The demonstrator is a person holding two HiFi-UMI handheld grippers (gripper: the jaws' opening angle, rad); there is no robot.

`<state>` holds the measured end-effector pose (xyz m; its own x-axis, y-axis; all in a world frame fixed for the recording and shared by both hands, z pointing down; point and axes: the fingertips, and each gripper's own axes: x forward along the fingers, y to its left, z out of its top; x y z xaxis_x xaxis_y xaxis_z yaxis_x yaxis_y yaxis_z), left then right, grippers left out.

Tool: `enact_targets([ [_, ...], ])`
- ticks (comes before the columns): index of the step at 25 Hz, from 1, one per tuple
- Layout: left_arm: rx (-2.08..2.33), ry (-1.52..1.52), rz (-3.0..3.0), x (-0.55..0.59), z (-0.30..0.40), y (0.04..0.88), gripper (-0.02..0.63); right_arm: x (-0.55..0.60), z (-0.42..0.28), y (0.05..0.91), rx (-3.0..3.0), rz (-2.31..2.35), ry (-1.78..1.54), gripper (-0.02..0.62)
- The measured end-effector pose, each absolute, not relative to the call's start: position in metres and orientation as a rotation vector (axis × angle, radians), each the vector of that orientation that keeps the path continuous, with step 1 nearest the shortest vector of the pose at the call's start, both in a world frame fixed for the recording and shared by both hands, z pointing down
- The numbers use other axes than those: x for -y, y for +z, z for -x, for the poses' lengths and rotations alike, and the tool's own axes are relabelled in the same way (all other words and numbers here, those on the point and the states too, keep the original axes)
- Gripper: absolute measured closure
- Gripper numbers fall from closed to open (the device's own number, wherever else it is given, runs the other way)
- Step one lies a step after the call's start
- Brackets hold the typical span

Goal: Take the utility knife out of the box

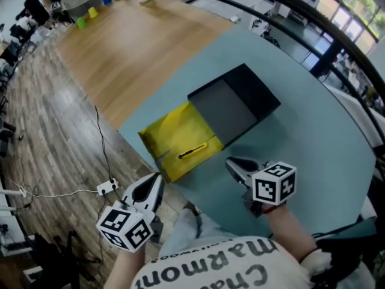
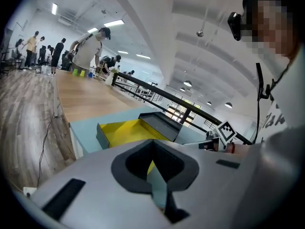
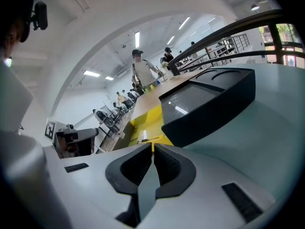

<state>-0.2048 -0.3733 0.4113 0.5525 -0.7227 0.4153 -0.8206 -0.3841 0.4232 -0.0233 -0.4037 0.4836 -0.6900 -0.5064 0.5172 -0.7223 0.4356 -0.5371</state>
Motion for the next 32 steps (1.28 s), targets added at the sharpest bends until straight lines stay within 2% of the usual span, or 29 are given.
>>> enact_targets([
  [10,1.197,0.615,-2.289,0.421,0.173,0.457,0.604,0.413,0.014,0.526,2.387,-1.066,1.119,0.554],
  [30,0.785,1.425,-2.305,0.439,0.140,0.538,0.600,0.407,0.026,0.536,2.434,-0.964,1.210,0.554],
  [32,0.755,1.460,-2.298,0.438,0.138,0.541,0.531,0.407,0.027,0.535,2.437,-0.957,1.217,0.554],
])
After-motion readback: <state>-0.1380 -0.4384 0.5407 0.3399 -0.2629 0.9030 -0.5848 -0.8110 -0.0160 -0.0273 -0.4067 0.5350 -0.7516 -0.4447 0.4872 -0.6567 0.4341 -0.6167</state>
